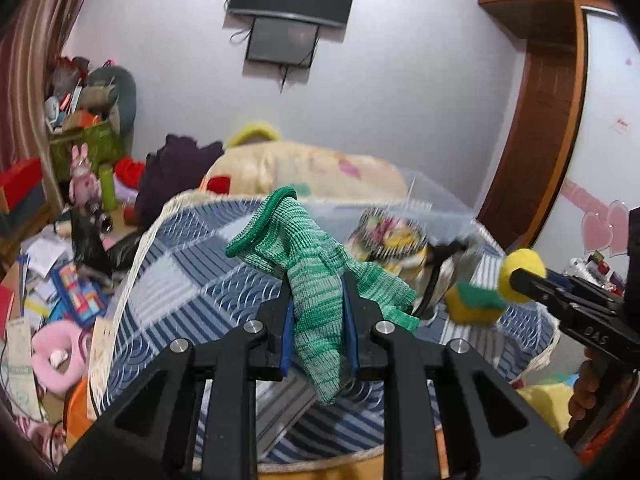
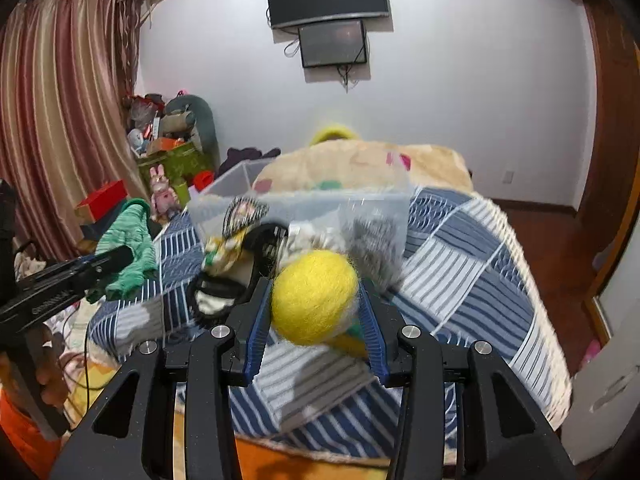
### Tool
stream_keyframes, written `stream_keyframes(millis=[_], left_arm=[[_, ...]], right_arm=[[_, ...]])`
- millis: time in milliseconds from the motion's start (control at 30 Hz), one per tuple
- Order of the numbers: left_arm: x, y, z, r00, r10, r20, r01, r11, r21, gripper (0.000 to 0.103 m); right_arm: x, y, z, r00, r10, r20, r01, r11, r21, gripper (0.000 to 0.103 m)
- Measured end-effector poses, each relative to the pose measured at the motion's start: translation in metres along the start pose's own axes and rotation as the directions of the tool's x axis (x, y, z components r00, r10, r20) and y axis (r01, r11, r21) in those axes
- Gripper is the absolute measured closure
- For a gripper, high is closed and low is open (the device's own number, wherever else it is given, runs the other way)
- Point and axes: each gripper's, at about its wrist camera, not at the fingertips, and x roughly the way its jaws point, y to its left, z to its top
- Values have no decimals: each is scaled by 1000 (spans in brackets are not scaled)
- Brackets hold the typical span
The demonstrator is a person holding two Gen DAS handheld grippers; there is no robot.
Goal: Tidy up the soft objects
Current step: 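Carry the glove into the clear box and release it while the right tool drops the ball in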
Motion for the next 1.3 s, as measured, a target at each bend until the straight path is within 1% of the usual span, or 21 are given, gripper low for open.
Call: stream_keyframes(millis=[67, 133, 300, 533, 667, 767, 900, 1067, 1167, 1300], left_arm=[[-1, -3, 11, 1000, -17, 22, 17, 1000, 11, 83], [-1, -7, 21, 999, -14, 44, 13, 1000, 27, 83], [6, -12, 41, 997, -35, 72, 31, 998, 48, 83], [26, -16, 67, 995, -52, 90, 47, 997, 63, 82], [40, -20, 80, 995, -53, 86, 46, 995, 83, 82], [53, -22, 89, 994, -74, 80, 66, 993, 93, 82], [79, -22, 100, 996, -76, 48, 71, 993, 97, 82], [110, -22, 105, 998, -57, -3, 57, 992, 111, 82], [127, -18, 104, 998, -50, -41, 54, 992, 110, 82], [150, -17, 103, 994, -49, -96, 60, 992, 115, 82]], right_arm=[[-1, -2, 8, 1000, -10, 21, 10, 1000, -4, 64], [-2, -1, 15, 999, -23, 39, 23, 1000, -12, 64], [1, -5, 36, 995, -43, 85, 45, 999, -23, 64], [13, -7, 65, 990, -51, 134, 55, 998, -21, 64], [24, -9, 82, 986, -55, 155, 59, 998, -24, 64], [35, -10, 94, 985, -61, 160, 68, 997, -35, 64], [51, -8, 105, 987, -65, 148, 73, 996, -50, 64], [73, -9, 107, 991, -74, 108, 83, 994, -78, 64], [87, -9, 104, 995, -76, 69, 82, 992, -95, 64], [108, -10, 98, 998, -59, -13, 57, 991, -123, 64]])
